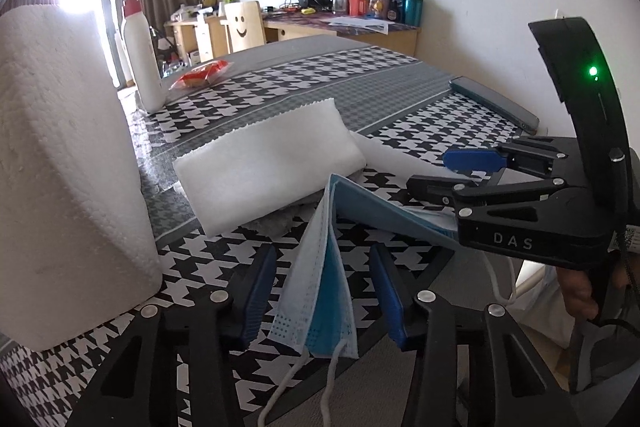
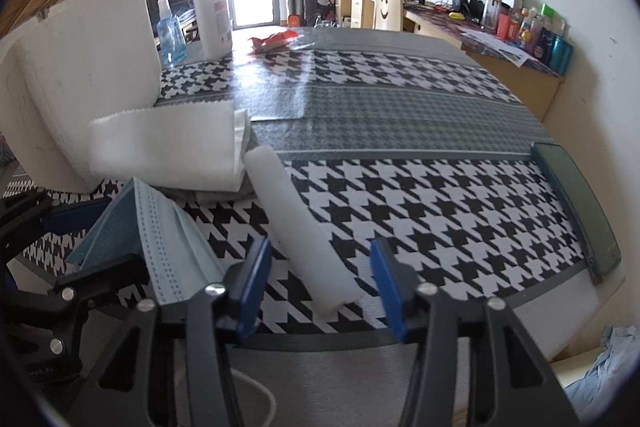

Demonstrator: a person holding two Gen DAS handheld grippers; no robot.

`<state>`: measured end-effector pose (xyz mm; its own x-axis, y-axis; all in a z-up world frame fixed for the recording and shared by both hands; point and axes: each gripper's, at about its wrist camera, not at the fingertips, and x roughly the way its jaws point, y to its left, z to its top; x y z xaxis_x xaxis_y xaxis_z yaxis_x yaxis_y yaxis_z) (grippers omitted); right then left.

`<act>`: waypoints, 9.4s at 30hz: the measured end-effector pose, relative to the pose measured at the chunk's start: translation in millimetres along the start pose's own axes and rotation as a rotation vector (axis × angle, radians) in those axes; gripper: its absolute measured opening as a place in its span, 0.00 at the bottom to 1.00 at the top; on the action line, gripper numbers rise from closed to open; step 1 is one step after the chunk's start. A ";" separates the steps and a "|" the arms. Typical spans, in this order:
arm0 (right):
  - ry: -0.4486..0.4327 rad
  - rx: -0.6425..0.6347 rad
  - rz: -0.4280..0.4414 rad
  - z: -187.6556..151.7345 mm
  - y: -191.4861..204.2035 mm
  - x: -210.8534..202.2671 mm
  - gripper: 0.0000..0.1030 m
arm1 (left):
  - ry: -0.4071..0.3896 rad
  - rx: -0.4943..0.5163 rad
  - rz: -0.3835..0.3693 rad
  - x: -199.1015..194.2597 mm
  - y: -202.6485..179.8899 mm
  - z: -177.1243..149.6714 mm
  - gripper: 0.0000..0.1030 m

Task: Organize soft objects
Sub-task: 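Close left gripper on the blue mask while right gripper closes on the white roll, then lift both held items and carry them over the white foam box, then lower left gripper into the box and open it while right holds the roll above, then open the right gripper to drop the white foam roll into the box, then raise both open tools out of the foam box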

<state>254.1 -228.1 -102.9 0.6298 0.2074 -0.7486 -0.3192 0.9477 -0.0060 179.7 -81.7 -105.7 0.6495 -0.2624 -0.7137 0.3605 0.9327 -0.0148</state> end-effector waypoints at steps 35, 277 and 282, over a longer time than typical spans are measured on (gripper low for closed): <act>-0.133 0.045 -0.019 7.7 -5.1 -49.7 0.17 | -0.120 0.030 -0.001 -46.7 0.8 7.2 0.08; -0.380 -0.220 0.374 143.1 148.0 -91.0 0.76 | -0.455 -0.340 0.498 -182.1 157.6 20.6 0.99; -0.389 -0.213 0.369 141.3 145.3 -96.1 0.77 | -0.459 -0.336 0.494 -184.1 155.6 20.4 0.99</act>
<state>247.3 -76.0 61.8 0.6506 0.6274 -0.4279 -0.6775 0.7341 0.0463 129.9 106.6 37.7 0.9231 0.1975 -0.3300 -0.2208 0.9747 -0.0343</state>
